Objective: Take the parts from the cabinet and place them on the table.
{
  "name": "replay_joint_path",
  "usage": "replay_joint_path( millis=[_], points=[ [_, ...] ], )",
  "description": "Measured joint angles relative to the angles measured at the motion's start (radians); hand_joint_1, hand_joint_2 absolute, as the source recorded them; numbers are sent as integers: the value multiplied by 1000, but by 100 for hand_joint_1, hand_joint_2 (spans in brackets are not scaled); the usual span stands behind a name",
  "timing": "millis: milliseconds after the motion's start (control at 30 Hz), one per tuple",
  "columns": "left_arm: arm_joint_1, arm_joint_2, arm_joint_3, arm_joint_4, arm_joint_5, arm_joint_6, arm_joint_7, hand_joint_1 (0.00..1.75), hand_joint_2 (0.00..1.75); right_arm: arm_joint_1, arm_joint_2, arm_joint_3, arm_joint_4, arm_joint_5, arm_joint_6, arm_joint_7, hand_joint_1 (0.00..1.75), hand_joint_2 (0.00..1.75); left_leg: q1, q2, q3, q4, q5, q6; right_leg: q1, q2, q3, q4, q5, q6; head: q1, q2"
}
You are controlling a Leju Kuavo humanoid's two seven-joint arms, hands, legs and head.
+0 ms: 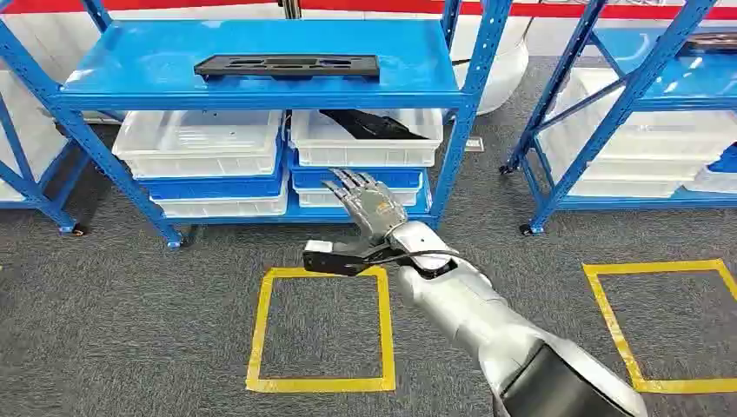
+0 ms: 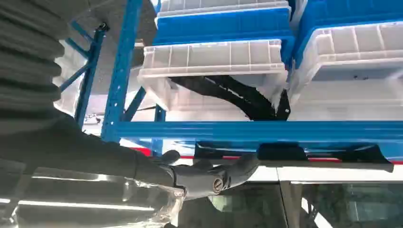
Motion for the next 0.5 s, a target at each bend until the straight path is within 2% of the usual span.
replay_joint_path(
  millis=[33,67,100,133,167,233,267,300,333,367,400,433,467,500],
  points=[
    [1,0,0,0,0,0,1,0,0,0,-1,0,0,0,-1,0,0,175,-5,-2,10,0,-6,0,5,0,30,-83,47,5,0,0],
    [0,-2,0,0,0,0,1,0,0,0,-2,-1,0,1,-1,0,0,175,-9,-3,20,0,-13,0,12,0,65,-177,96,3,0,0],
    [1,-6,0,0,0,0,1,0,0,1,-3,-2,-1,3,-2,0,0,175,-8,-4,24,-1,-19,1,18,2,89,-250,133,-11,0,0],
    [-1,-6,0,1,0,0,2,0,0,2,-4,-3,-2,3,-5,-1,0,175,-19,-9,27,2,-29,-5,22,1,104,-258,137,-19,-6,0],
    [-2,-6,0,1,0,0,2,0,0,3,-5,-3,-4,6,-7,-3,0,175,-17,-8,27,3,-31,-7,12,1,103,-258,137,-22,-5,0],
    [-2,-6,0,1,0,0,3,0,0,3,-5,-4,-7,8,-11,-5,0,175,-7,-7,27,0,-35,-16,15,1,104,-260,133,-34,-3,0],
    [-2,-2,0,0,0,2,3,0,0,3,-3,-6,-15,9,-12,-6,0,175,-11,-5,27,3,-45,-24,-3,3,120,-276,138,-42,-4,0],
    [-1,-2,0,0,-1,3,3,0,0,2,-3,-8,-17,8,-13,-6,0,175,-9,-1,24,18,-51,-29,-4,3,131,-284,137,-46,-4,0],
    [-2,-4,0,0,-1,4,3,0,0,-3,0,-9,-18,8,-13,-7,0,175,-4,0,2,68,-74,-36,-7,0,141,-288,133,-55,-12,0],
    [-2,-5,0,0,-2,5,3,0,0,-8,3,-9,-20,8,-12,-8,0,175,4,1,-40,142,-104,-45,-8,0,144,-289,130,-59,-10,0],
    [-2,-4,0,0,-2,6,3,0,0,-11,7,-10,-21,8,-10,-8,0,175,15,4,-94,231,-133,-55,-8,0,149,-288,126,-63,-11,0],
    [-1,-4,0,0,-2,6,4,0,0,-11,10,-11,-21,7,-8,-8,0,175,24,6,-138,292,-145,-64,-9,0,153,-288,119,-60,-10,0],
    [1,-4,0,0,-2,6,4,0,0,-11,11,-14,-21,6,-4,-8,0,175,32,8,-160,307,-130,-72,-12,0,159,-288,114,-56,-11,0],
    [2,-4,0,0,-2,6,4,0,0,-13,14,-14,-22,6,0,-8,0,175,40,11,-157,276,-92,-80,-16,1,166,-288,107,-50,-10,0]
  ],
)
